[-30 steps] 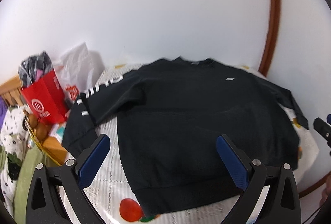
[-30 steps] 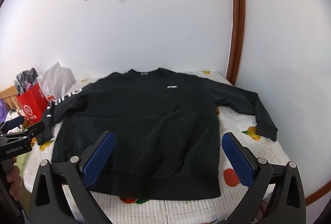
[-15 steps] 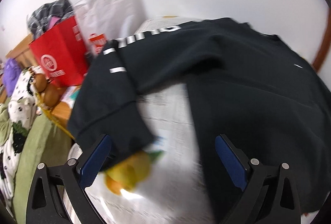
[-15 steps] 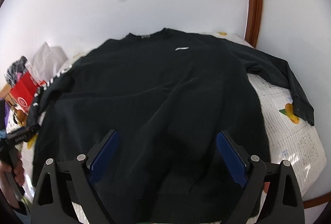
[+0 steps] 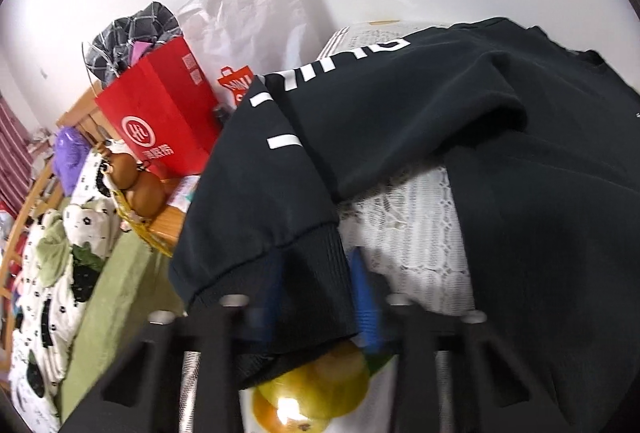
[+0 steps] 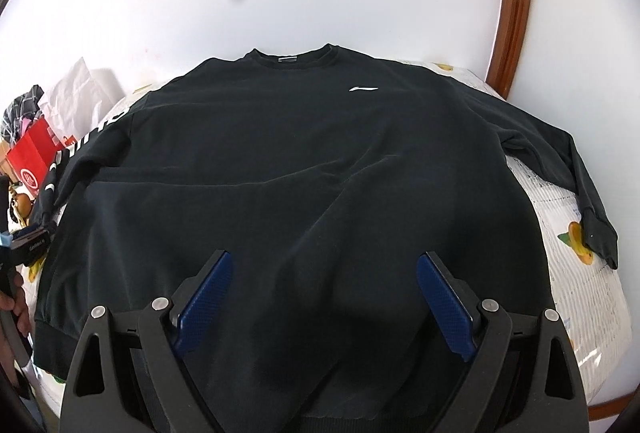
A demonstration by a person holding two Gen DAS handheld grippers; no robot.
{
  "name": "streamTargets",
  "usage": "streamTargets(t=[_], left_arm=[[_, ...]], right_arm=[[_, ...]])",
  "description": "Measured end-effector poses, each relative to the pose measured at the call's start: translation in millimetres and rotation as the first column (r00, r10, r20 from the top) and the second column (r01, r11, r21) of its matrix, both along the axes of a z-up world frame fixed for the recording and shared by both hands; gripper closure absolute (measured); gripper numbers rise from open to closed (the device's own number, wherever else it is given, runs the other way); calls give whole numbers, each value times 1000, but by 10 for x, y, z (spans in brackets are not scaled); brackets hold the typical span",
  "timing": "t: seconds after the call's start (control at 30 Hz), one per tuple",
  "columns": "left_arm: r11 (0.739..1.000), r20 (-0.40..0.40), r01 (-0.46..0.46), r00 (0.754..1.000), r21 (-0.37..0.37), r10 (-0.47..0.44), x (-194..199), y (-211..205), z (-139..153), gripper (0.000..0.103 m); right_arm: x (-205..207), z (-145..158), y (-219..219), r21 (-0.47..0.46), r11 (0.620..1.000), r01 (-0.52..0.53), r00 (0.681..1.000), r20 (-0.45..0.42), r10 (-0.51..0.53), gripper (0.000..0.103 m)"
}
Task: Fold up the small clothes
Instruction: 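Grasp the cuff of the white-lettered sleeve with the left gripper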
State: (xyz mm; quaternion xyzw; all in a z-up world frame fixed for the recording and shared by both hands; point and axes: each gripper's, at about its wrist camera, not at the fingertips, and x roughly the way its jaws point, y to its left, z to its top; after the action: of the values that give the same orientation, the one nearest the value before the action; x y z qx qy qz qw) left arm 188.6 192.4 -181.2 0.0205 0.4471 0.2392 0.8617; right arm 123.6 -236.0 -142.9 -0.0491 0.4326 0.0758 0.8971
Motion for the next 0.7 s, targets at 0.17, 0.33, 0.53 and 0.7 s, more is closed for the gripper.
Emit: streamTargets(t=[0.17,0.33,0.53,0.7], left_arm=[[1000,32,-18,999,21,17,-24,-83,265,96],[996,108,65,992,-63,-58,-32,-286,729,96],[956,198,225,962,-187,-188,106,-709,1151,97],[918,238,334,929,-213,-283,239,-1274,1335,97]], right_arm=[[-13,44,-94,-16,1000,-7,1000,28,8,11],[-39,158,-295,47,999,4,998,60,-7,11],[-52,220,-531,86,996,37,996,75,-43,11],[-106,327,-772,99,993,57,993,102,-67,11]])
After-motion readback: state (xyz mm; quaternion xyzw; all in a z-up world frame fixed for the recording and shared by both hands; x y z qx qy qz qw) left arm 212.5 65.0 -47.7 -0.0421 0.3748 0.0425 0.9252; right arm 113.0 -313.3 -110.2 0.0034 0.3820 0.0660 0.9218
